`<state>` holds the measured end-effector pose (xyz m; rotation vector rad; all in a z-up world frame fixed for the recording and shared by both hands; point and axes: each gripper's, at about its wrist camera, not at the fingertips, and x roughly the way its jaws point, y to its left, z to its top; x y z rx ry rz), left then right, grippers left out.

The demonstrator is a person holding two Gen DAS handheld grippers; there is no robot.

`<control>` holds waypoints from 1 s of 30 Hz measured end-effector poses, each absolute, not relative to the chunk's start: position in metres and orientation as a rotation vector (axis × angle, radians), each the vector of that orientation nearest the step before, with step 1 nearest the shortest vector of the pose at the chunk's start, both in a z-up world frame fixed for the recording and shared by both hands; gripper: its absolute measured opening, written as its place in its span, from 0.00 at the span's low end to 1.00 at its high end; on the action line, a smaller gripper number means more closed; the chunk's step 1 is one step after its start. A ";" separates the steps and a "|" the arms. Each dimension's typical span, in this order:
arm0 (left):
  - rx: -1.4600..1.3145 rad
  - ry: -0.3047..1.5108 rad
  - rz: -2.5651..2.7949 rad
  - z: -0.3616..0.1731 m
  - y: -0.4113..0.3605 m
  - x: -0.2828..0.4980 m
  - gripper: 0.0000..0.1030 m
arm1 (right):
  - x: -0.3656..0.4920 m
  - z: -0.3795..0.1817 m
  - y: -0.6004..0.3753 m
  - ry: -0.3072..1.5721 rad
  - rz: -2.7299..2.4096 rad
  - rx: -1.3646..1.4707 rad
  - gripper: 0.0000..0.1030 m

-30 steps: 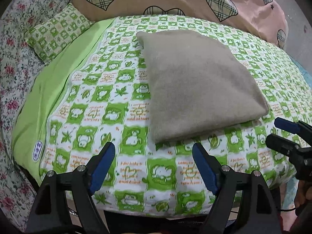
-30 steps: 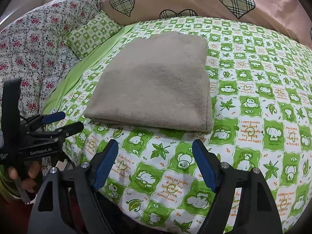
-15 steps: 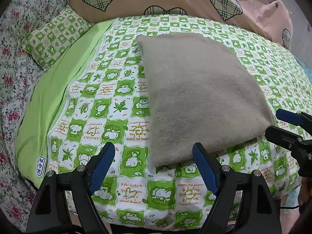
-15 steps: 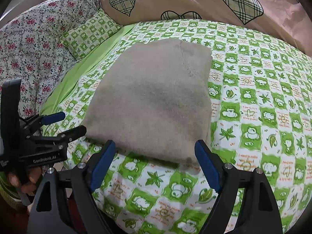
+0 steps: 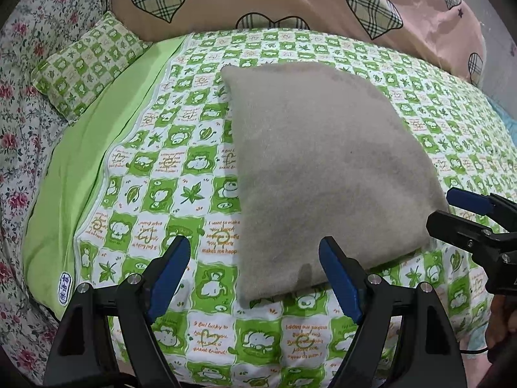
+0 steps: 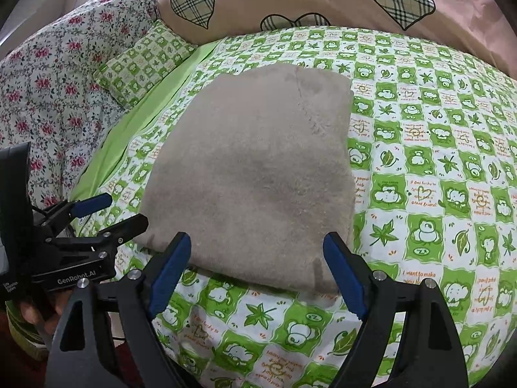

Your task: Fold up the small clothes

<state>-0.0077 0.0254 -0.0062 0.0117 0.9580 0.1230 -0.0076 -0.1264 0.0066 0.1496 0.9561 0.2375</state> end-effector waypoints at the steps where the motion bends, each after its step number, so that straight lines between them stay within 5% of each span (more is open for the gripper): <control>1: 0.009 0.955 0.122 -0.006 0.025 -0.007 0.80 | -0.006 0.007 -0.128 0.956 0.236 0.155 0.82; 30: -0.005 0.943 0.098 0.000 0.015 0.005 0.80 | 0.003 0.008 -0.132 0.956 0.233 0.185 0.83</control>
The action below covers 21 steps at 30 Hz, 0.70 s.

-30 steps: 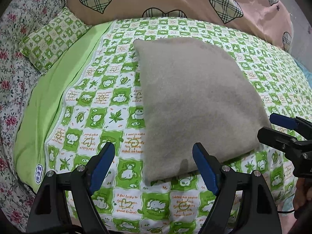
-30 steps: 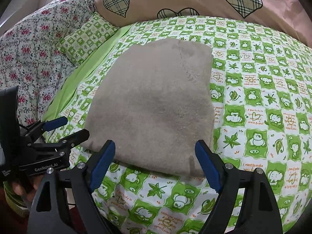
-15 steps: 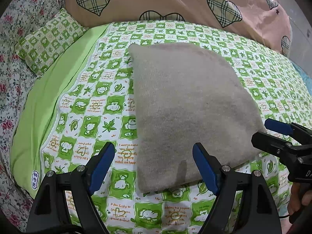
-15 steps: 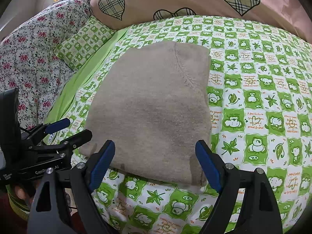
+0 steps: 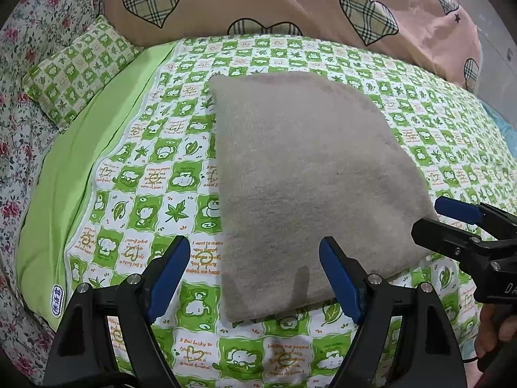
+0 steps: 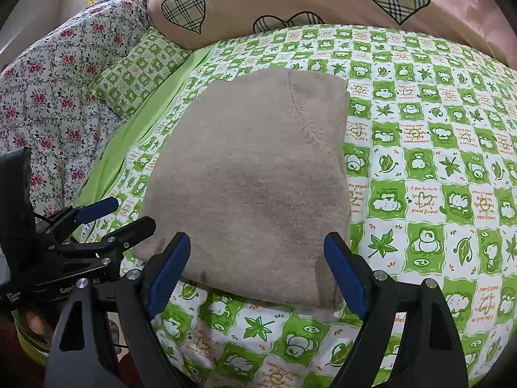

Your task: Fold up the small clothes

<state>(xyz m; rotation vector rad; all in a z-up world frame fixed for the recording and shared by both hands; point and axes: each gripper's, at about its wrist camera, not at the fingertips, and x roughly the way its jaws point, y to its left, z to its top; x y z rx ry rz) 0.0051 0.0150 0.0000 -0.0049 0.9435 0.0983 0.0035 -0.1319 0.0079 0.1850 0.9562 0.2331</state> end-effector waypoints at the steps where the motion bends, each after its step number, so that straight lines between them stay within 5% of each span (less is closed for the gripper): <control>1: -0.003 0.942 0.098 0.000 0.015 0.005 0.80 | 0.004 0.008 -0.132 0.955 0.233 0.186 0.83; 21: -0.001 0.938 0.088 0.003 0.015 0.007 0.81 | 0.004 0.011 -0.128 0.953 0.232 0.188 0.83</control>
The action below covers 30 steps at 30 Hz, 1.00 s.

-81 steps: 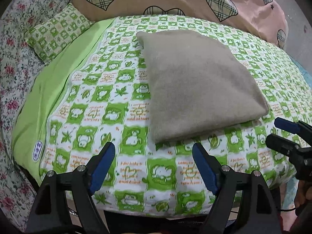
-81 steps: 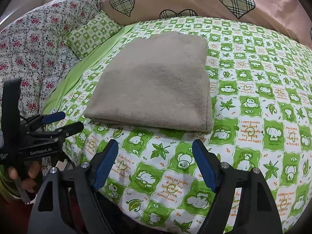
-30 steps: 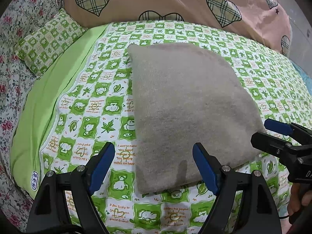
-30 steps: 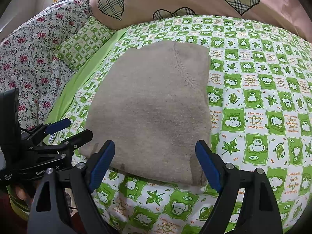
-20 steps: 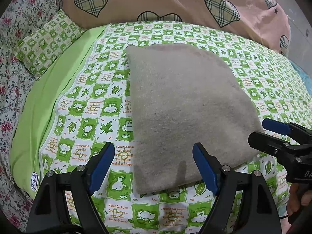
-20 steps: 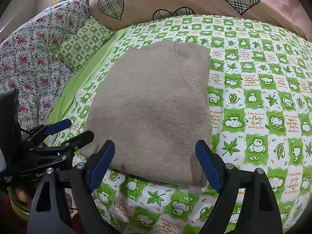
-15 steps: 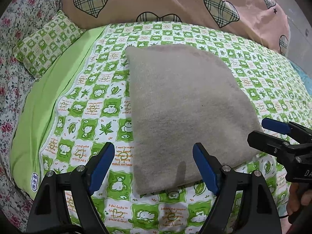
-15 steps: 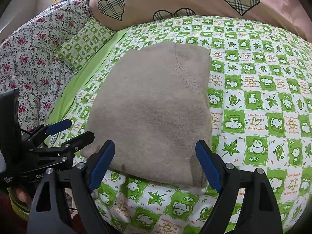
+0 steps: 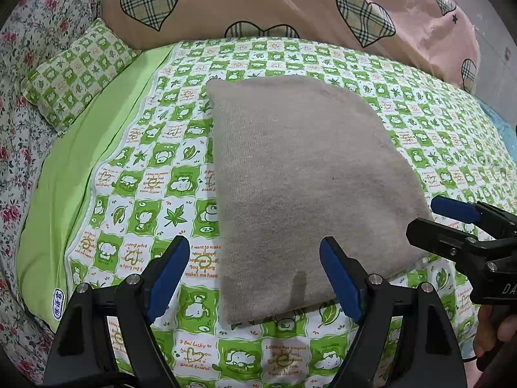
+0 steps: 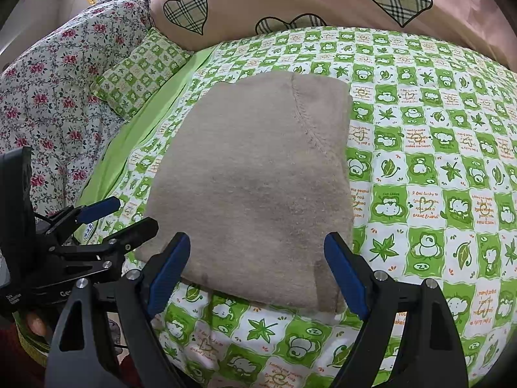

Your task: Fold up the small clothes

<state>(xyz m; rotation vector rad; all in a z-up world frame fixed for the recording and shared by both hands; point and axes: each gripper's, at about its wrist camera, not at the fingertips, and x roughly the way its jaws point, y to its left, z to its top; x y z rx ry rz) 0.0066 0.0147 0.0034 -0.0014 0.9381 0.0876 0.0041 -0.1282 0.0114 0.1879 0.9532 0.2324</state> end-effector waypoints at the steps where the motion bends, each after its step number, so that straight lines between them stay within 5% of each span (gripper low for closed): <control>1: -0.002 0.938 0.087 0.003 0.015 0.007 0.81 | 0.004 0.011 -0.129 0.953 0.233 0.188 0.83; 30: 0.003 0.937 0.082 0.005 0.014 0.009 0.81 | 0.006 0.012 -0.129 0.954 0.236 0.199 0.83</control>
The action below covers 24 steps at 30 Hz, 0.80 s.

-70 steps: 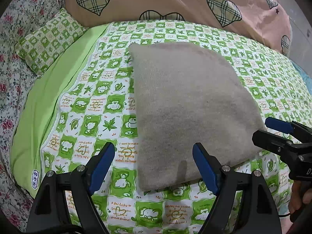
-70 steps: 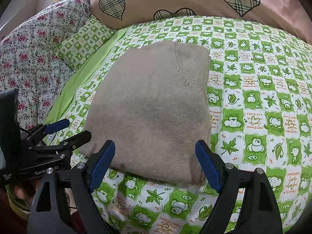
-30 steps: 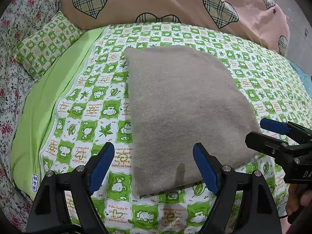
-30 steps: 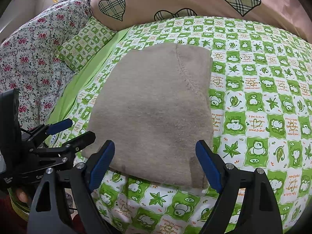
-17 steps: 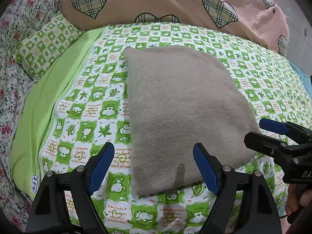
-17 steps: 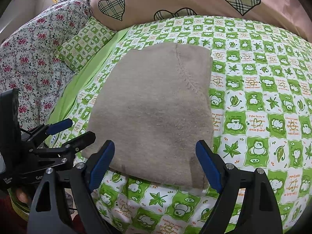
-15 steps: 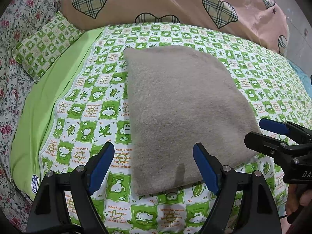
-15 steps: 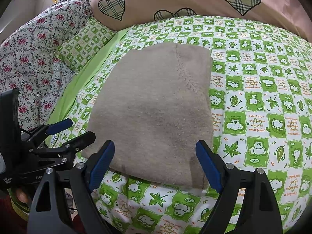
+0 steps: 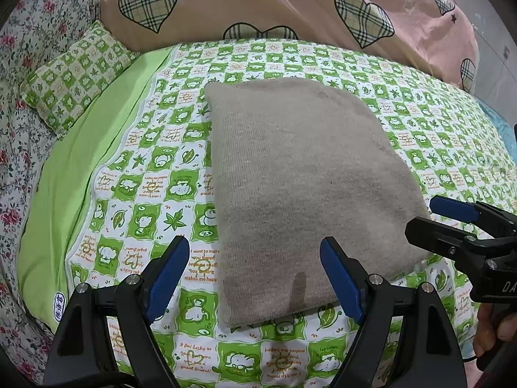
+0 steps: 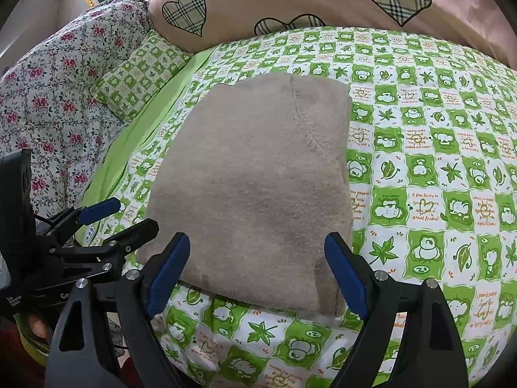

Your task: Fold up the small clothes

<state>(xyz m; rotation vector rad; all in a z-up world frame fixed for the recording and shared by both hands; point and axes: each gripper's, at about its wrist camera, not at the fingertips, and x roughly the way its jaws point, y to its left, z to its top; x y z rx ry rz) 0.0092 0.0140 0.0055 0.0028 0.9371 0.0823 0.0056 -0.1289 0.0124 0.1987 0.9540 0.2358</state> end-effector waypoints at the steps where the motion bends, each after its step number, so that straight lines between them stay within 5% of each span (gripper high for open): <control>1: 0.003 0.937 0.082 0.005 0.014 0.009 0.81 | 0.006 0.013 -0.129 0.954 0.236 0.198 0.83; 24: 0.005 0.932 0.103 0.006 0.021 0.019 0.81 | 0.023 0.014 -0.135 0.965 0.234 0.194 0.83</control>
